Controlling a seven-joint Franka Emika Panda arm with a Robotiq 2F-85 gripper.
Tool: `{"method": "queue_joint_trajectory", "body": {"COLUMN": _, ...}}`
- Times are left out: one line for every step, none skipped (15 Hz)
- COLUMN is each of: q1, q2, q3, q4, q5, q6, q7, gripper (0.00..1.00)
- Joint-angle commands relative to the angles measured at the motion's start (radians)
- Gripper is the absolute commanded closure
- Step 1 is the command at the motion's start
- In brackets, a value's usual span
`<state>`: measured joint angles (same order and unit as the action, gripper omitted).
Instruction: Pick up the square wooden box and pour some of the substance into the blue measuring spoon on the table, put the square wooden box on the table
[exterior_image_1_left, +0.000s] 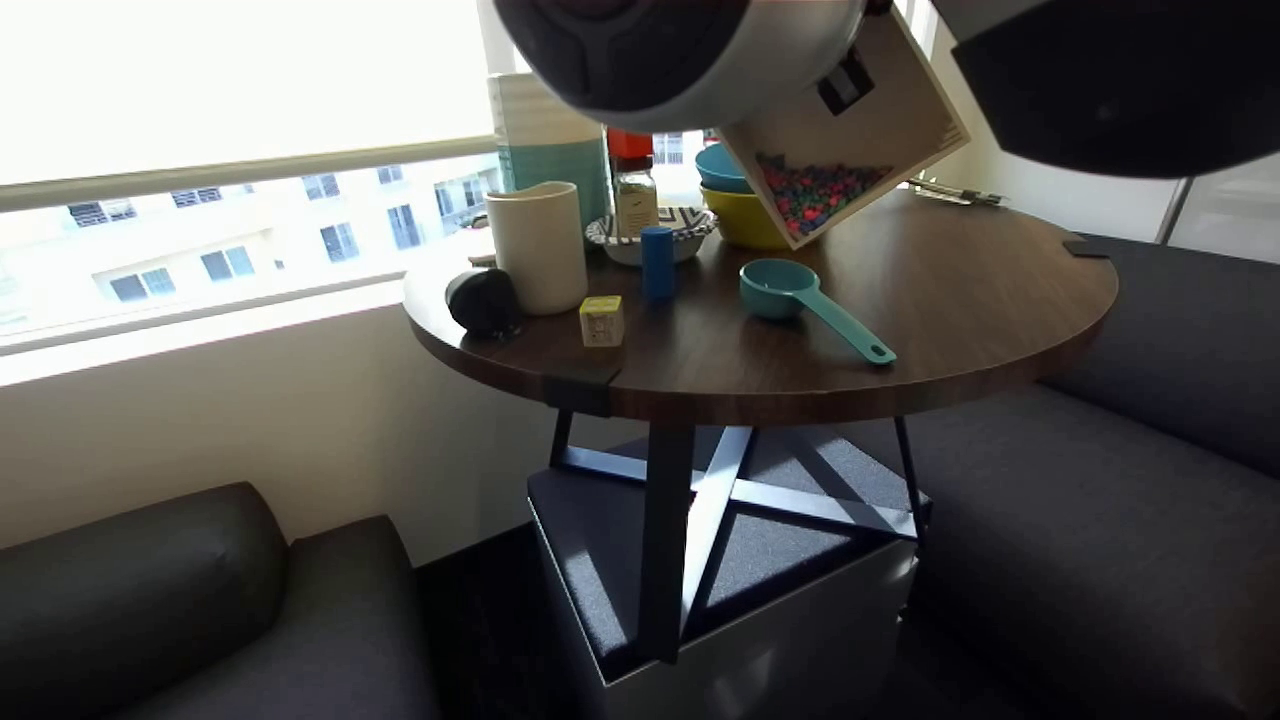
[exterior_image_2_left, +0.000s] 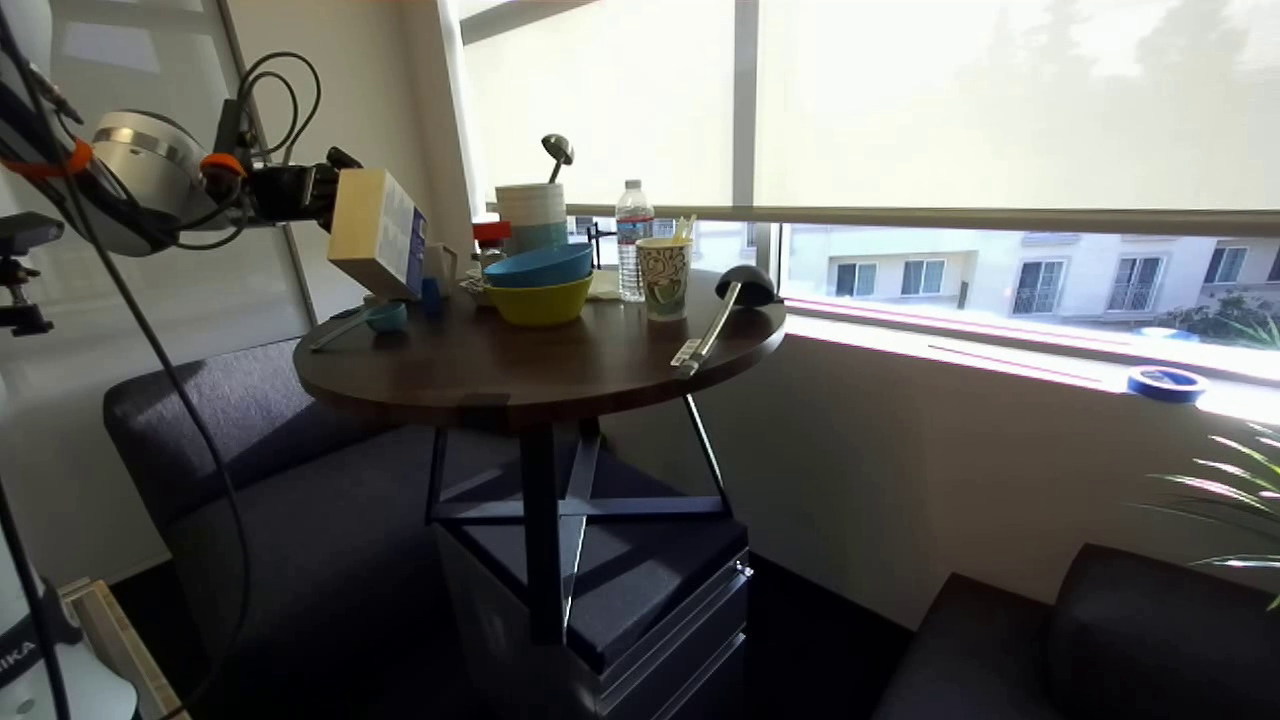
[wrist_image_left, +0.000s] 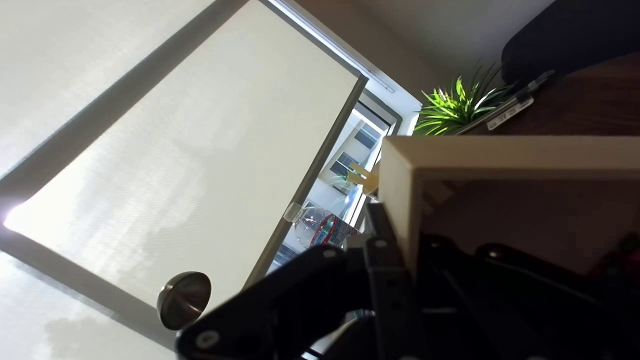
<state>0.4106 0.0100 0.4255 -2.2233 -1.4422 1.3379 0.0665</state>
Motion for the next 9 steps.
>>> {"method": "queue_joint_trajectory", "body": {"q1": 0.004, "q2": -0.019, "q3": -0.002, "q4": -0.01, "q5": -0.013, "q6": -0.008, "q7": -0.021, "gripper": 0.98}}
{"method": "queue_joint_trajectory", "body": {"q1": 0.003, "q2": -0.024, "q3": -0.003, "q4": -0.011, "q5": -0.001, "q6": 0.01, "q7": -0.019, "gripper": 0.98}}
{"method": "queue_joint_trajectory", "body": {"q1": 0.003, "q2": -0.024, "q3": -0.002, "q4": -0.01, "q5": -0.002, "q6": 0.01, "q7": -0.019, "gripper": 0.98}}
{"method": "queue_joint_trajectory", "body": {"q1": 0.003, "q2": -0.023, "q3": -0.002, "q4": -0.01, "q5": -0.003, "q6": 0.01, "q7": -0.019, "gripper": 0.98}}
{"method": "queue_joint_trajectory", "body": {"q1": 0.003, "q2": -0.025, "q3": -0.002, "q4": -0.01, "q5": -0.004, "q6": 0.011, "q7": -0.018, "gripper": 0.98}}
{"method": "queue_joint_trajectory", "body": {"q1": 0.003, "q2": -0.019, "q3": -0.003, "q4": -0.01, "q5": -0.013, "q6": -0.008, "q7": -0.02, "gripper": 0.98}}
{"method": "queue_joint_trajectory", "body": {"q1": 0.003, "q2": -0.024, "q3": -0.003, "q4": -0.01, "q5": -0.002, "q6": 0.006, "q7": -0.021, "gripper": 0.98}}
{"method": "queue_joint_trajectory", "body": {"q1": 0.003, "q2": -0.025, "q3": -0.003, "q4": -0.008, "q5": 0.0, "q6": 0.018, "q7": -0.018, "gripper": 0.98}}
{"method": "queue_joint_trajectory", "body": {"q1": 0.002, "q2": -0.017, "q3": -0.005, "q4": -0.008, "q5": -0.008, "q6": -0.009, "q7": -0.022, "gripper": 0.98}}
